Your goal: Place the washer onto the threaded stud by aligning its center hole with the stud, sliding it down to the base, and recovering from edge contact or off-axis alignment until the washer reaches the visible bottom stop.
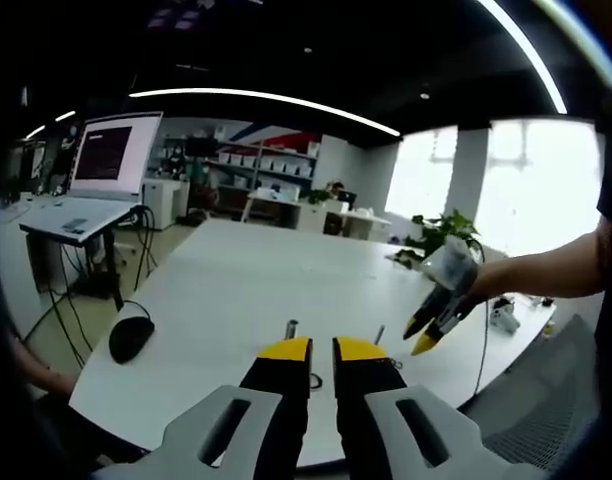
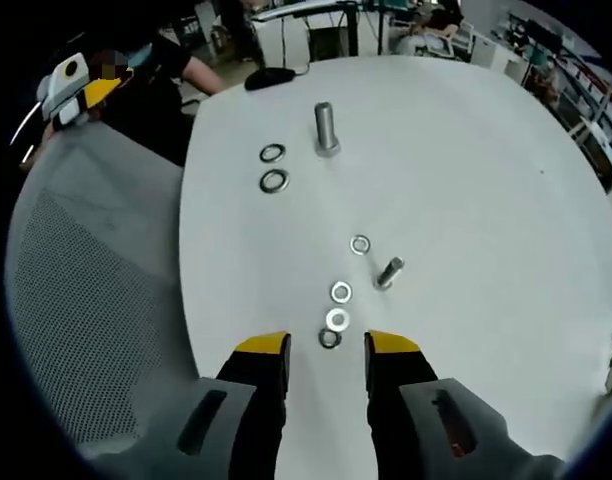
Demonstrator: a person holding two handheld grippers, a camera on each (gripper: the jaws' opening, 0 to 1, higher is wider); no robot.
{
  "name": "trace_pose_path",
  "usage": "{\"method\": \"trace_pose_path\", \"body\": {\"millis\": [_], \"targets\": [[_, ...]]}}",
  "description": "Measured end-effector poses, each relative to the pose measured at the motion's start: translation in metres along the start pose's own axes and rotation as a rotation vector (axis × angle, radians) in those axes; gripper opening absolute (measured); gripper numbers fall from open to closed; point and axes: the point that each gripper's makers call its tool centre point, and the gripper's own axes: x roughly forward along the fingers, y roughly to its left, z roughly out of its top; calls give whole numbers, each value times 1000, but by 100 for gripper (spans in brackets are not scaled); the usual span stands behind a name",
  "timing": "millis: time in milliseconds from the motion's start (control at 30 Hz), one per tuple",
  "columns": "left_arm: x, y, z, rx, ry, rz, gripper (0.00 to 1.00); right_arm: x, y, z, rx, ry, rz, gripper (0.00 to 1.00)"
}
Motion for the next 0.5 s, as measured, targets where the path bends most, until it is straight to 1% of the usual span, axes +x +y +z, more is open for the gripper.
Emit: {"method": "trace_pose_path", "body": {"millis": [233, 400, 500], "targets": [[0, 1, 1, -12, -9, 5, 6, 11, -2, -7, -34, 60, 13, 31], [0, 2, 2, -15, -9, 7, 6, 18, -2, -21, -56, 133, 34, 31], [0, 2, 2, -17, -11, 8, 6, 21, -4, -25, -57, 151, 41, 31]]}}
